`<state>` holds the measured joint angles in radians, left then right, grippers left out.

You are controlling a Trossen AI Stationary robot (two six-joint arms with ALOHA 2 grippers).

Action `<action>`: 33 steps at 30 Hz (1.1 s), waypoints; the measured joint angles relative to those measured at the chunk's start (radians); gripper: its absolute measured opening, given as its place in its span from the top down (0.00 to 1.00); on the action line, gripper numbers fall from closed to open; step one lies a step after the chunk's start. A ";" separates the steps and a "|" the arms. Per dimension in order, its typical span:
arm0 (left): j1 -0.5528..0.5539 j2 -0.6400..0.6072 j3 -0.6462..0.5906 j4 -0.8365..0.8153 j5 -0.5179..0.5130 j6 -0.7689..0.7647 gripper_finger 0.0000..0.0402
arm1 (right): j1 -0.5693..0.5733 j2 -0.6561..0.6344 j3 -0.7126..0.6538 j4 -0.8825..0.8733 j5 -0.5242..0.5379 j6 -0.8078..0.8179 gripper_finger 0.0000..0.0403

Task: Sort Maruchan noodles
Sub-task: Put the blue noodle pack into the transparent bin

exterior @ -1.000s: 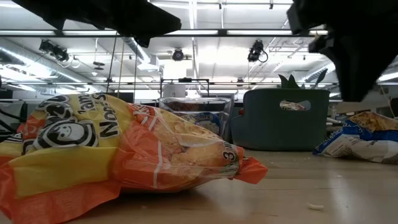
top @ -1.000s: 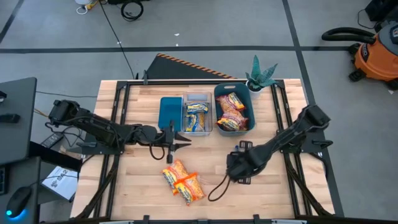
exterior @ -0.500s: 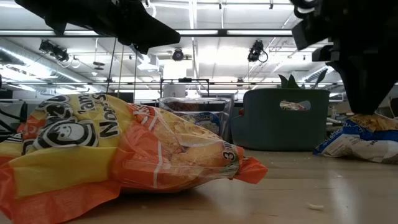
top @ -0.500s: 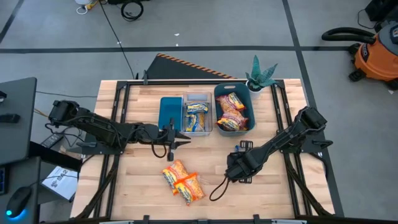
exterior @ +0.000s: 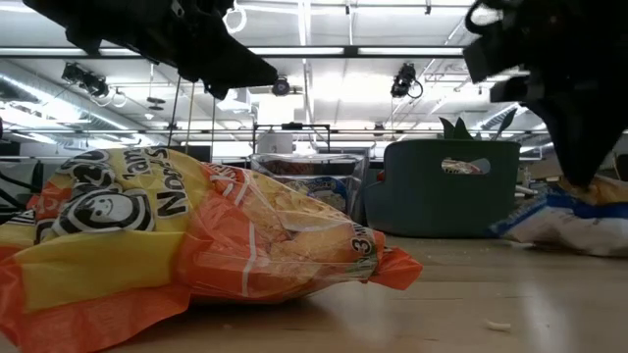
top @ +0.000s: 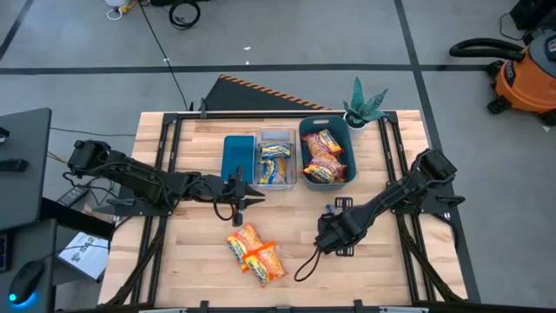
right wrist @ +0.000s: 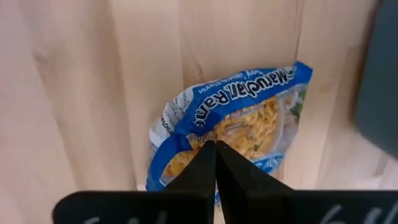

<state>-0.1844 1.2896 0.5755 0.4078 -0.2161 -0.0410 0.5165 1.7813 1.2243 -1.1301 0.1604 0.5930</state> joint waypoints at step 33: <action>-0.051 -0.089 0.000 -0.069 -0.053 0.106 0.83 | -0.527 0.000 0.383 0.320 0.218 -0.877 0.99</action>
<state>-0.2356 1.2011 0.5758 0.3388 -0.2694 0.0654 -0.0106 1.7813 1.6073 -0.8102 0.3781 -0.2843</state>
